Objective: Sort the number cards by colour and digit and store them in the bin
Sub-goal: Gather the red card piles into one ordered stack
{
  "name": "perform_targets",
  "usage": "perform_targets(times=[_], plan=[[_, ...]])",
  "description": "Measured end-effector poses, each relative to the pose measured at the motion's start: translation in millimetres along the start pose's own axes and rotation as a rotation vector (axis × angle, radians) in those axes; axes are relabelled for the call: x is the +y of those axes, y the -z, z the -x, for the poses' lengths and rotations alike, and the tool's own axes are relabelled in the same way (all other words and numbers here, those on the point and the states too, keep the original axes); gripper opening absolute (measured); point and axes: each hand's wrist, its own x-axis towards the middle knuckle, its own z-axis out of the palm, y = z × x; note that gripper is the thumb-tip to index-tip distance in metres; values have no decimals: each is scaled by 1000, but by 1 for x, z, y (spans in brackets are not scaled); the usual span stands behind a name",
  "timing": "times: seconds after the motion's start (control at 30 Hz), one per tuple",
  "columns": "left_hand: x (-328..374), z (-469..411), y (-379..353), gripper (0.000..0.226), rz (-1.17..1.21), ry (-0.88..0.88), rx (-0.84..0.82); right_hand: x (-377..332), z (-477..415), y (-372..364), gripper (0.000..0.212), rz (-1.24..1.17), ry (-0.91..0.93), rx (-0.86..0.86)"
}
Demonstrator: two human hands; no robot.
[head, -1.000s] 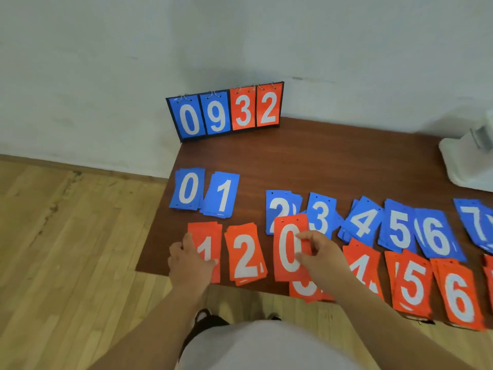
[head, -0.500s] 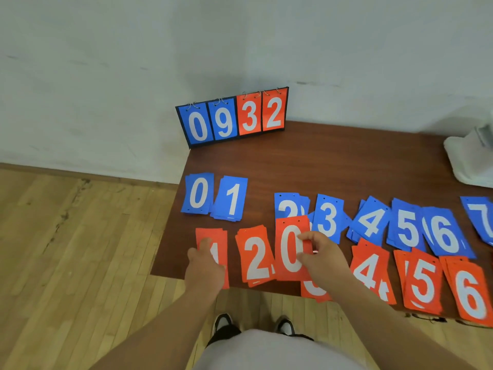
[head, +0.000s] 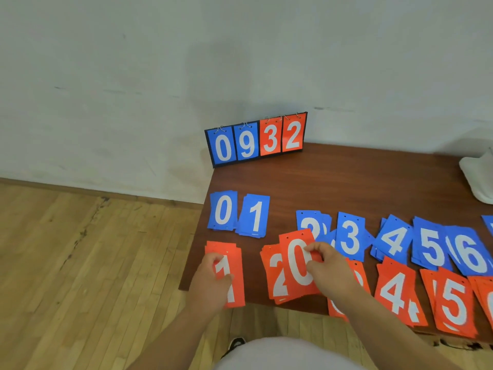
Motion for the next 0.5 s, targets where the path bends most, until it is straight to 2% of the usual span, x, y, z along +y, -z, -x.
perform_targets(times=[0.07, 0.2, 0.27, 0.33, 0.43, 0.5], plan=[[5, 6, 4, 35, 55, -1, -27, -17, 7, -7, 28, -98, -34, -96], [18, 18, 7, 42, 225, -12, -142, -50, 22, -14, 35, -758, -136, -347], [27, 26, 10, 42, 338, -66, -181, -56, 26, -15, 34, -920, -150, -411], [36, 33, 13, 37, 419, -127, -194, -50, 28, -25, 31, -824, -139, -350], [46, 40, 17, 26, 482, -183, -187, -34, 34, -40, 25, -320, -74, -143], [47, 42, 17, 20, 504, -214, -235, -29, 40, -45, 24, -312, -82, -154]])
